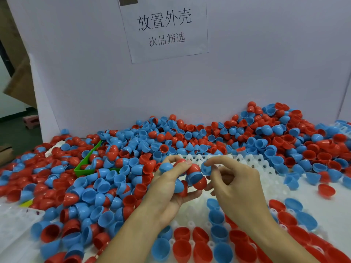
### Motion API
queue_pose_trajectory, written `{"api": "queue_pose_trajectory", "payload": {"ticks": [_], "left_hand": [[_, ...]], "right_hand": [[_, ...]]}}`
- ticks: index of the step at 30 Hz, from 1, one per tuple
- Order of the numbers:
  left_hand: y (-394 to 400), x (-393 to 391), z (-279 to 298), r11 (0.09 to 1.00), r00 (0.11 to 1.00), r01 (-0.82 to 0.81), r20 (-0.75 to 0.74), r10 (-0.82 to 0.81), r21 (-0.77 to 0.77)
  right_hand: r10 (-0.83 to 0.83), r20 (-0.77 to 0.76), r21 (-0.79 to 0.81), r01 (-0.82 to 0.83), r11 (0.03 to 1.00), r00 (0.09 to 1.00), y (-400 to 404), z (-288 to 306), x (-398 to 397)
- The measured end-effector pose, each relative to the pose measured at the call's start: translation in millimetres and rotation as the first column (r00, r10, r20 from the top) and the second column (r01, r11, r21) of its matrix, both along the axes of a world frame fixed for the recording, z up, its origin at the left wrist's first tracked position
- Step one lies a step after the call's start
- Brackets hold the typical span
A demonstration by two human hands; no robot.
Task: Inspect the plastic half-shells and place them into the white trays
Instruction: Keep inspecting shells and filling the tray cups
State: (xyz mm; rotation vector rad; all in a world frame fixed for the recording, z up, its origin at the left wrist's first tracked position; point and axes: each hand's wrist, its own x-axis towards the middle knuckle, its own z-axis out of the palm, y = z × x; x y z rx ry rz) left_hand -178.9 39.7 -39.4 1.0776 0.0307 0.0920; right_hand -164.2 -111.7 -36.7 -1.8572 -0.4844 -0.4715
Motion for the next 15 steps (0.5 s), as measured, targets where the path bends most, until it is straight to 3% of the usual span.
{"api": "queue_pose_trajectory", "payload": {"ticks": [6,12,15], "left_hand": [[3.0,1.9,-2.7,0.984,0.995,-0.095,0.038,0.090,0.149],[0.9,2.5,-3.7,0.942,0.986,-0.156,0.096,0.133,0.298],[-1.7,1.0,-2.3,0.951,0.990,-0.131,0.081,0.112,0.281]], "right_hand": [[0.051,-0.098,-0.126,-0.064,0.990,0.994,-0.1,-0.5,-0.6],[-0.046,-0.148,-0.185,0.018,0.983,0.988,2.9,-4.0,1.1],[-0.096,-0.146,-0.186,0.067,0.980,0.985,2.4,-6.1,4.0]]}}
